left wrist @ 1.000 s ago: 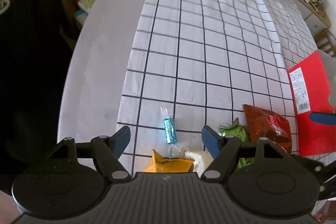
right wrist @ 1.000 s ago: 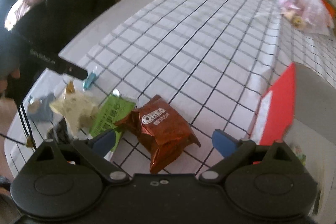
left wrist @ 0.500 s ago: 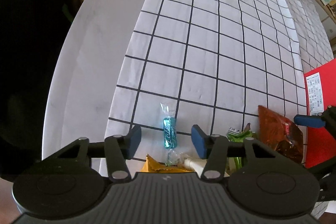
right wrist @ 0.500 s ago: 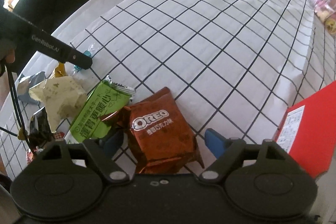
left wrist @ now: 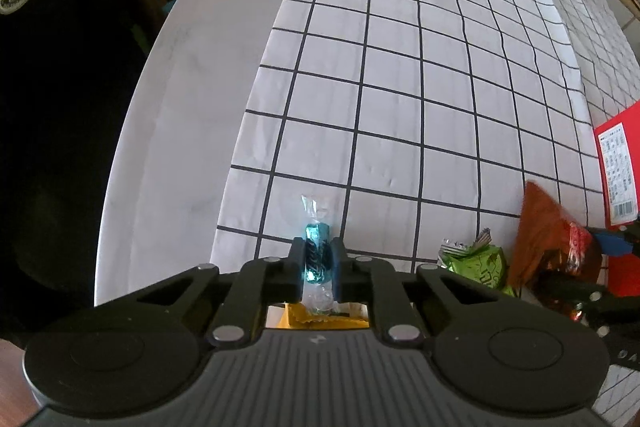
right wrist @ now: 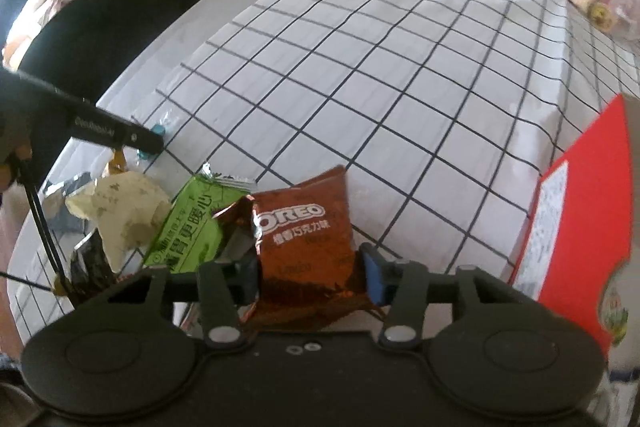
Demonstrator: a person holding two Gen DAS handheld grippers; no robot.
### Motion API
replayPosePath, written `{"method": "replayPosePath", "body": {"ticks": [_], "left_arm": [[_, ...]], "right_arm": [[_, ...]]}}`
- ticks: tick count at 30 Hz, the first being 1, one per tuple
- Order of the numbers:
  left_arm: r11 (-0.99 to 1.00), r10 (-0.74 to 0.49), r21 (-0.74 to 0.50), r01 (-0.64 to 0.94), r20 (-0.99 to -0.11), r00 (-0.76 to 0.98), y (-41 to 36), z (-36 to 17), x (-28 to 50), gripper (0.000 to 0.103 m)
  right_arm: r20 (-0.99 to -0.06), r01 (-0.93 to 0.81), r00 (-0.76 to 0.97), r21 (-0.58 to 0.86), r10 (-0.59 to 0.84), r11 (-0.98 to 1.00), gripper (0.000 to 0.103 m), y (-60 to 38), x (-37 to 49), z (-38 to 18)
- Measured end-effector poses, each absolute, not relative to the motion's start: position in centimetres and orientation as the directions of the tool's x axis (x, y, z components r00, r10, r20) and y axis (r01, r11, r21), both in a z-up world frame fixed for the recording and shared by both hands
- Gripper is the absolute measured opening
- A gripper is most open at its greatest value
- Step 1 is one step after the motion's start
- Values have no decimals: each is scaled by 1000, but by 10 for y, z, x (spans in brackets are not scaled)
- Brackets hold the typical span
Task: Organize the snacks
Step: 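Grasp the blue-wrapped candy with the left gripper while the right grasps the Oreo packet, then carry the candy and Oreo packet up and over the red box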
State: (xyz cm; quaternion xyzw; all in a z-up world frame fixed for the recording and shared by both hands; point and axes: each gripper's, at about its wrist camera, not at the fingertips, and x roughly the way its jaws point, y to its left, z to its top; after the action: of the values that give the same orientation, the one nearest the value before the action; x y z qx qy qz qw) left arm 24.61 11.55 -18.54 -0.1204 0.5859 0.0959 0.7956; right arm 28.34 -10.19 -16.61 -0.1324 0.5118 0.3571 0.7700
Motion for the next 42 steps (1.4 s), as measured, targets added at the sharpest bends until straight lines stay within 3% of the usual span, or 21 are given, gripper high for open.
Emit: {"method": "replayPosePath", "body": {"ticks": [9, 23, 42], "left_arm": [[948, -13, -118, -295, -942, 336, 123, -172, 239, 12], [950, -92, -216, -227, -886, 455, 115, -108, 201, 12], [979, -158, -204, -25, -828, 538, 14, -37, 196, 12]], "right_arm": [[-840, -597, 321, 178, 437, 782, 46, -127, 260, -142], [-738, -495, 469, 234, 485, 837, 46, -175, 215, -75], [-680, -360, 605, 231, 415, 904, 46, -263, 189, -35]]}}
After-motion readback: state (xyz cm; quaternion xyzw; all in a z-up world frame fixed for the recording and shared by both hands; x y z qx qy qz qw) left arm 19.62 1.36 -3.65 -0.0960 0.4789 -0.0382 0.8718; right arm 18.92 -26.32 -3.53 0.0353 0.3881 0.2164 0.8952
